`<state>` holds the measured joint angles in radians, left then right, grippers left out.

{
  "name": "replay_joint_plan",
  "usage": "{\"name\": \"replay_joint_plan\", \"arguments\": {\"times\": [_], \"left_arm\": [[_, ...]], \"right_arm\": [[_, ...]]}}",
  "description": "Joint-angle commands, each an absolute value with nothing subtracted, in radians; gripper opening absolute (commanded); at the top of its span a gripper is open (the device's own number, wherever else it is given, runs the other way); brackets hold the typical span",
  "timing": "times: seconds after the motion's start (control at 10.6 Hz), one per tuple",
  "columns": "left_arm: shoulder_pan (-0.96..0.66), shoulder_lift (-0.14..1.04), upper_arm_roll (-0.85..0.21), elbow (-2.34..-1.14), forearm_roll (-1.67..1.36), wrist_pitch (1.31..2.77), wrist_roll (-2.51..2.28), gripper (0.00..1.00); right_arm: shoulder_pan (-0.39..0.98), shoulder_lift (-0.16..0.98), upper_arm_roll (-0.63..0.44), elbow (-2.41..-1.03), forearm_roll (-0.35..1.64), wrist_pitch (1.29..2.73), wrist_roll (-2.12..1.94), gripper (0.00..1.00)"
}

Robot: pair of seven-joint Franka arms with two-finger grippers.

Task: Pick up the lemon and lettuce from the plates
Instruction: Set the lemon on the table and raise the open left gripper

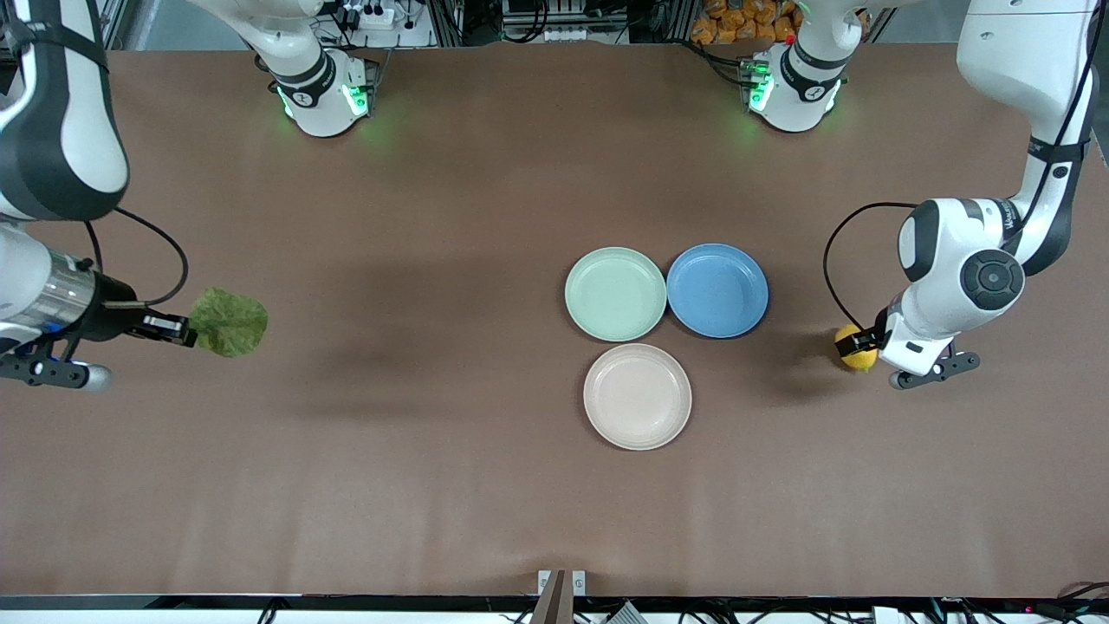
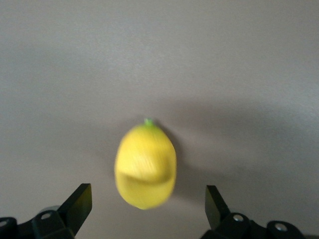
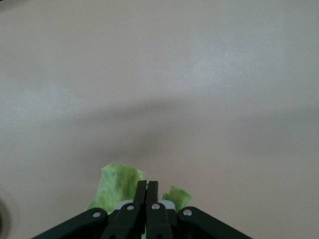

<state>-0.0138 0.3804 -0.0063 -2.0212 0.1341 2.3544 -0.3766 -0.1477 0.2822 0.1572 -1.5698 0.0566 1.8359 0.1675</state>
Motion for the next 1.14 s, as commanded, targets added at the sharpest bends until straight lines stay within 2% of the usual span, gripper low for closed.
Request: {"name": "replay_joint_plan", "arguments": {"times": [0.0, 0.28, 0.57, 0.76, 1.04], "left_arm": [[0.000, 0.327, -0.049, -2.064, 0.130, 2.358, -0.368, 1.00], [0.003, 0.151, -0.049, -2.195, 0.097, 2.358, -0.370, 1.00], [0.003, 0.055, -0.048, -2.269, 0.097, 2.356, -0.365, 1.00], [0.009, 0.040, -0.049, -2.247, 0.097, 2.355, -0.362, 1.00], [0.008, 0.031, -0.081, -2.107, 0.097, 2.289, -0.362, 1.00]], "right_arm": [[-0.169, 0.252, 0.169, -1.666, 0.049, 1.926, 0.153, 0.00], [-0.170, 0.252, 0.169, -1.770, 0.029, 2.063, 0.153, 0.00], [-0.170, 0.262, 0.169, -1.810, 0.029, 2.121, 0.153, 0.00], [-0.176, 0.271, 0.167, -1.813, 0.029, 2.134, 0.153, 0.00], [-0.192, 0.279, 0.169, -1.813, 0.029, 2.145, 0.153, 0.00]]}}
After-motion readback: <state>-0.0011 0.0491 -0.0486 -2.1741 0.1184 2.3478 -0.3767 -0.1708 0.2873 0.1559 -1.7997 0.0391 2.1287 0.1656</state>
